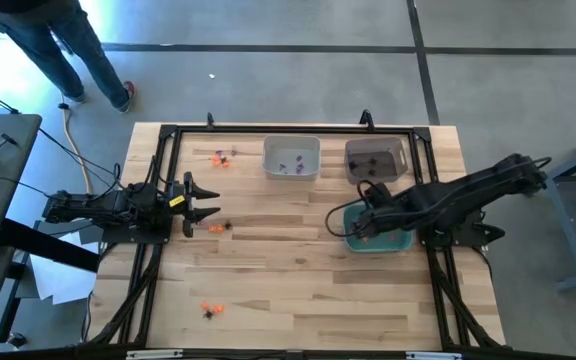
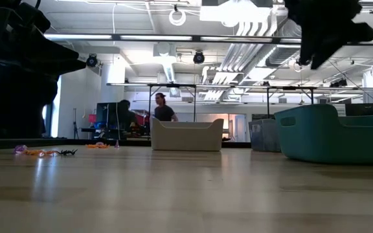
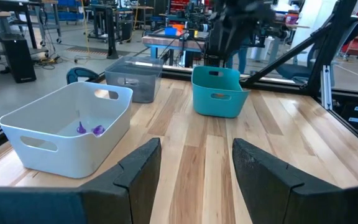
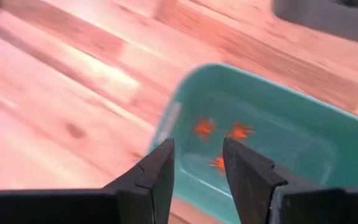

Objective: Sort Halloween decoration
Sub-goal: Put the purple witch hat toy into the white bin

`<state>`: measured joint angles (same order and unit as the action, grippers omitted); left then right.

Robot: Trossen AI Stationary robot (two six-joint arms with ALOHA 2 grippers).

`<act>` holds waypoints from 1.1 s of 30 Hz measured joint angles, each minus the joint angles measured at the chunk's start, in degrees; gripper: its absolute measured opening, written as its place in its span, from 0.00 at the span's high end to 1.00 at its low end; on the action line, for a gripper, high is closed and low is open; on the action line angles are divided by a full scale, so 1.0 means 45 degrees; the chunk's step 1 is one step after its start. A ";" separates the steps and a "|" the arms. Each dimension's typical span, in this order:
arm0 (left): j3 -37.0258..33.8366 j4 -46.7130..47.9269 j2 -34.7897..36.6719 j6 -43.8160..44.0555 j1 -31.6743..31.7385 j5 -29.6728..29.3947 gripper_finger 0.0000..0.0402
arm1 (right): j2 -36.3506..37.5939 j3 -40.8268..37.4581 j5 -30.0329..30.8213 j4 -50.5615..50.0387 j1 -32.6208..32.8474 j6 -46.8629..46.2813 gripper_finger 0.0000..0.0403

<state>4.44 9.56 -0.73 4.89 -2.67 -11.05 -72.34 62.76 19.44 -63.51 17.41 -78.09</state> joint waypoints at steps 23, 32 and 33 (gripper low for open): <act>0.0001 -0.0004 0.0001 0.0004 0.0002 0.0000 0.54 | -0.2168 0.0623 0.0313 0.6705 -0.2092 0.6469 0.67; -0.0003 0.0000 0.0000 0.0005 -0.0002 0.0000 0.54 | -0.4049 0.0623 -0.2537 1.0529 -0.3600 0.9063 0.67; 0.0001 0.0000 0.0000 0.0000 -0.0002 0.0000 0.54 | -0.4222 0.0623 -0.2618 1.0751 -0.3696 0.9156 0.67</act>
<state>4.45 9.56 -0.73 4.89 -2.68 -11.05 -91.34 65.56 7.66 -15.13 0.78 -36.88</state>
